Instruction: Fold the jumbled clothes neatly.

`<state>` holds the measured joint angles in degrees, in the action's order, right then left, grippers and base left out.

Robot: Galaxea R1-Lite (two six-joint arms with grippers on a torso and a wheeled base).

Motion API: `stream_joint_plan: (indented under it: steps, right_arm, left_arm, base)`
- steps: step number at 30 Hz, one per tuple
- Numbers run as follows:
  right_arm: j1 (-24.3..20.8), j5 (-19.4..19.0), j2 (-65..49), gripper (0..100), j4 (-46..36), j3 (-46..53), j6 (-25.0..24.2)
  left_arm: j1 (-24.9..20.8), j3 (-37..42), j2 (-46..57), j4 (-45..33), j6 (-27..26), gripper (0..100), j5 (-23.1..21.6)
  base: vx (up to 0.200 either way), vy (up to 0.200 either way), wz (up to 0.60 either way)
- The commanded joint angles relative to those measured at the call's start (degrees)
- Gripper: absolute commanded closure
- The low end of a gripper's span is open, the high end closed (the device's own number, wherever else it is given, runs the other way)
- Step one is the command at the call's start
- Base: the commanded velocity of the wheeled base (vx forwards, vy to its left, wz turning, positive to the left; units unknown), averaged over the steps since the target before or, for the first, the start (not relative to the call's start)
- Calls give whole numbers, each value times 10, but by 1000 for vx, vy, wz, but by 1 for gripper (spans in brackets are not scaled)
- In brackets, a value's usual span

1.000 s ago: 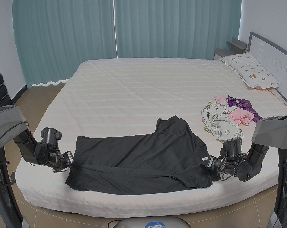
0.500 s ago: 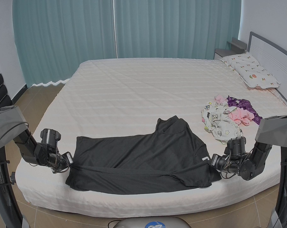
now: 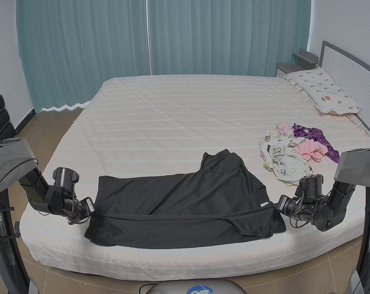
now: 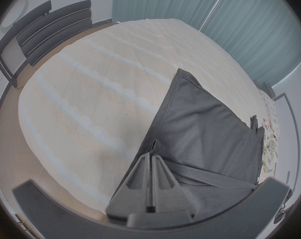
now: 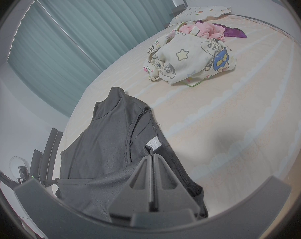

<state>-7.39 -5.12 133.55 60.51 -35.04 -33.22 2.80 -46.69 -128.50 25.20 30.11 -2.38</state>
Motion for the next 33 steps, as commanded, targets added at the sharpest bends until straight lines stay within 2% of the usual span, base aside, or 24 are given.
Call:
stream_joint_plan:
  steps: [1,21,22,24,25,33]
  right_arm:
    - [-5,0,9,100,1,-6,0]
    - [-11,5,30,100,0,-23,-3]
    - [-13,5,32,100,0,-23,-3]
    - [-15,5,35,100,0,-24,-3]
    - [-18,5,39,0,1,-26,-3]
    - [-17,5,8,0,0,-35,-4]
  left_arm:
    - [0,-3,-10,2,0,100,0]
    - [0,-36,-42,1,1,100,3]
    - [-1,-36,-42,1,1,0,4]
    - [-2,-36,-43,0,1,0,6]
    - [-3,-36,-44,1,1,0,8]
    - [1,-39,-35,0,3,0,7]
  base:
    - [0,0,0]
    - [0,0,0]
    - [0,0,0]
    - [0,0,0]
    - [0,0,0]
    - [0,0,0]
